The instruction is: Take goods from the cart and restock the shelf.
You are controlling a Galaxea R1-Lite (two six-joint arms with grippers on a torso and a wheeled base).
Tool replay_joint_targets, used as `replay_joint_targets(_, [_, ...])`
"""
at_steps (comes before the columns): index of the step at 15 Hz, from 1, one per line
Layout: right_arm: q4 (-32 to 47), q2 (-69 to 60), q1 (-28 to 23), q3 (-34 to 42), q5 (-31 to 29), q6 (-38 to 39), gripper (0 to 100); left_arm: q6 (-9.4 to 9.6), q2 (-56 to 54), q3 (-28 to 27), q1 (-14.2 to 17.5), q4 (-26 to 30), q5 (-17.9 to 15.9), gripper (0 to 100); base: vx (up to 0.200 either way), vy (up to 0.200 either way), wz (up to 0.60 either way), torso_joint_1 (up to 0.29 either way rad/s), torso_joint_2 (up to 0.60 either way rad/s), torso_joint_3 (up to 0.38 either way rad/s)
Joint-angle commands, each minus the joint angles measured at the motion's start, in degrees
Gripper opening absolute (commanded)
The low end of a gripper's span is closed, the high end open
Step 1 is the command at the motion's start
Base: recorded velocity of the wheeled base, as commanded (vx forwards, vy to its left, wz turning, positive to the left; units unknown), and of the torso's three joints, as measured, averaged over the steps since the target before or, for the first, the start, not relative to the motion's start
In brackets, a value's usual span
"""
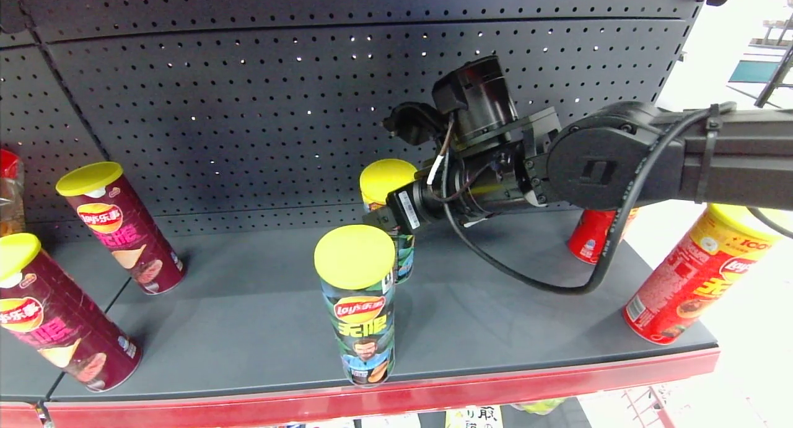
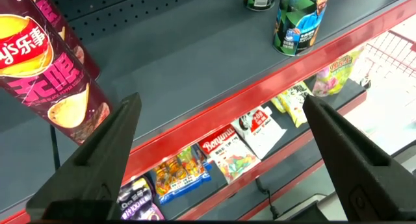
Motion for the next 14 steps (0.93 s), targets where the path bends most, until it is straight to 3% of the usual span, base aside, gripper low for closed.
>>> replay_joint_targets(1, [-0.06,-0.05,0.12,-0.03,-0.03,0.05,100,-0.01,-0.13,0.04,0.0,-0.01,0.01,100,0.0,0.0,0.0,0.0,0.0,0.0])
replay_joint_targets(14, [-0.06,-2.51,0.91,1.73,-1.44,0.49,100,-0.01,-0.22,-0.31,0.0,-0.01,0.01,100,0.0,0.0,0.0,0.0,0.0,0.0])
